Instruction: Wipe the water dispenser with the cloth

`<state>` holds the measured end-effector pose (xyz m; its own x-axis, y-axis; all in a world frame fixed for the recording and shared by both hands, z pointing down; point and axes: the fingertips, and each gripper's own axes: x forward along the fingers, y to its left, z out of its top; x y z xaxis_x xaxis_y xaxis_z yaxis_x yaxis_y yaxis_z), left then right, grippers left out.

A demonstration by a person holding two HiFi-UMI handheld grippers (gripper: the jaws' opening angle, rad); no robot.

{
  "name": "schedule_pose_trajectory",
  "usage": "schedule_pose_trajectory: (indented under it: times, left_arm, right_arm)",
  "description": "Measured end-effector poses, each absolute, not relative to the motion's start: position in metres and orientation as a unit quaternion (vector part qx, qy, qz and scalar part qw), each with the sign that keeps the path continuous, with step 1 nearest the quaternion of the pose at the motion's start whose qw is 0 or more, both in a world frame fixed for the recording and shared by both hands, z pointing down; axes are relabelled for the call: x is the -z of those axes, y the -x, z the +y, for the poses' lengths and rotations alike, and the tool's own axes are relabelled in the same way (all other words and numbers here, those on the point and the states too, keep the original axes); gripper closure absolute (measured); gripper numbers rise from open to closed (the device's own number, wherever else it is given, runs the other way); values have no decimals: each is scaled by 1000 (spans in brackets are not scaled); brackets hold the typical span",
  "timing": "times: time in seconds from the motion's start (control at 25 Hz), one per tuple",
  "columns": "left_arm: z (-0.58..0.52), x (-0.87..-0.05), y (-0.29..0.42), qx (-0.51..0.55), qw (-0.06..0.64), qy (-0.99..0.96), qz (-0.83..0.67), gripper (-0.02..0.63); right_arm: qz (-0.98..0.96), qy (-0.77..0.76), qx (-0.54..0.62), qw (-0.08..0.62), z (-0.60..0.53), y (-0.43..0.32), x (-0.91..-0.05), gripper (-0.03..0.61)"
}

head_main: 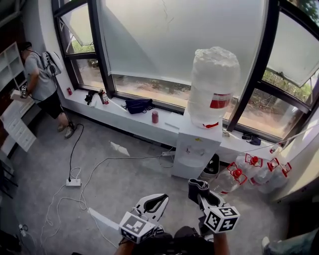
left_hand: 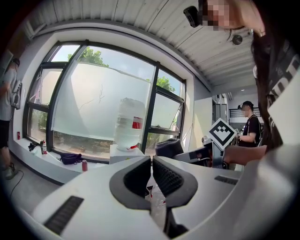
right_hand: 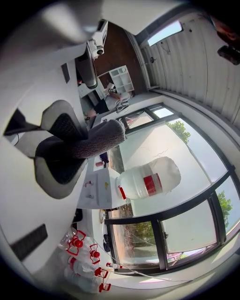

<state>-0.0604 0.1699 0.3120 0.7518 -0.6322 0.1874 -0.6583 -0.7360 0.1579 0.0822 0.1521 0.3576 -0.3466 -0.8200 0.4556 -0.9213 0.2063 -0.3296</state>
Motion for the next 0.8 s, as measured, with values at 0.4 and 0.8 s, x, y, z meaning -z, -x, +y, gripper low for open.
schedule_pose_trajectory:
  times: [0.4,0.8]
  left_arm:
    - [121,-324,51,-54,118,-936,-326,594]
    - [26,-318,38,-69,107,-929,-348,594]
  right_arm:
    - [-748,-594,-284,89,100,-110,-362,472]
    - [-756,-578,-293,92,-31,-126,-384,472]
